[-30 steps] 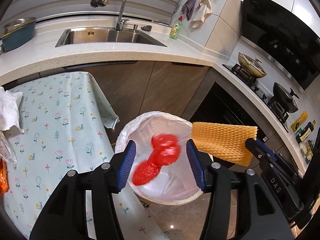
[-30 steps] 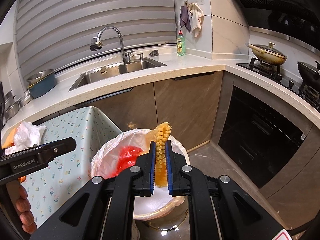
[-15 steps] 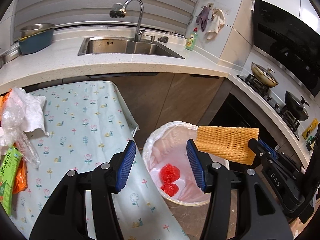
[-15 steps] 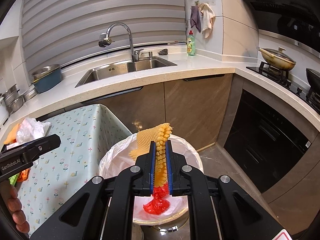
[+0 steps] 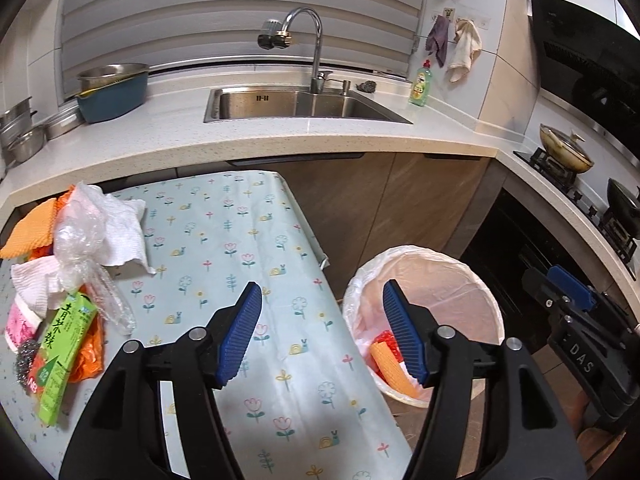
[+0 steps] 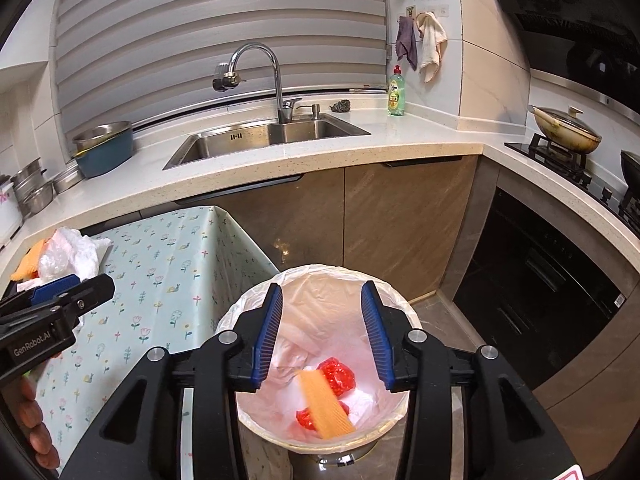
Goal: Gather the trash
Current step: 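Move both tools back over the trash pile on the table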
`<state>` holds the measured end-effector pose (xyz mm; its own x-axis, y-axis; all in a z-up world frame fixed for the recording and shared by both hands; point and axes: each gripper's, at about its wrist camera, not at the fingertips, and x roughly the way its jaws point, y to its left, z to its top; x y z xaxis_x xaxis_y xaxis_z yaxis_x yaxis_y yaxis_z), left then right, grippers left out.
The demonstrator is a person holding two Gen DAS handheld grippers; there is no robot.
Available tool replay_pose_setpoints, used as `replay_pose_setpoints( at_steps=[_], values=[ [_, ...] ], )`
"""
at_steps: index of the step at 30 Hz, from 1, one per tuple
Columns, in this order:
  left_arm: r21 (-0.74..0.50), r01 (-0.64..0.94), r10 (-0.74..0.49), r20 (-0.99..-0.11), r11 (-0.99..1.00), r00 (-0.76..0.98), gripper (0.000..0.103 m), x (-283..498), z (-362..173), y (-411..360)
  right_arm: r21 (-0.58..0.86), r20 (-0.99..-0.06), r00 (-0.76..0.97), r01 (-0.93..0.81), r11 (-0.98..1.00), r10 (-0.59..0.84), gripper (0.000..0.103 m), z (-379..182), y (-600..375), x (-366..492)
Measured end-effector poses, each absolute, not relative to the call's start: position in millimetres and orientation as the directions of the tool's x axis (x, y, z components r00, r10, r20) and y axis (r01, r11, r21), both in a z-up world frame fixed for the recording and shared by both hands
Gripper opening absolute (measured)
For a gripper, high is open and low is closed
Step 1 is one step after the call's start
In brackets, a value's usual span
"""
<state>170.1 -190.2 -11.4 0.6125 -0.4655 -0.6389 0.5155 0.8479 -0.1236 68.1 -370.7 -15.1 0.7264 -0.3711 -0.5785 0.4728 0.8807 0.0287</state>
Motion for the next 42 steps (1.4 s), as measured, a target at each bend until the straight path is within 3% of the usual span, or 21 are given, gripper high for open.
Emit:
replay_pose_setpoints(
  at_steps=[4,9,26,42],
  values=[
    [-0.100,0.483,-0.431,-0.632,0.870,0.644,0.072,167,-9,-180,0.022,-0.565,0.741,0.454,0.891,-0.363,0.053,-8,-359,67],
    [-0.085,0.431,-0.385,-0.626,0.898,0.679,0.083,165,-5,-160,0.011,-0.554,0.759,0.416,0.909,-0.340,0.057,-1,-338,70],
    [-0.053,0.243,-0.222,-0.630,0.968,0.744,0.089,167,4,-48,0.034,-0.543,0.820,0.234,0.972,-0.179,0.066,20,-238,90],
    [-0.046,0.066,-0.080,-0.687,0.997,0.722,0.089,202,-11,74,0.086,-0.596,0.803,0.095,0.992,-0.025,0.069,11,-141,153]
  ],
)
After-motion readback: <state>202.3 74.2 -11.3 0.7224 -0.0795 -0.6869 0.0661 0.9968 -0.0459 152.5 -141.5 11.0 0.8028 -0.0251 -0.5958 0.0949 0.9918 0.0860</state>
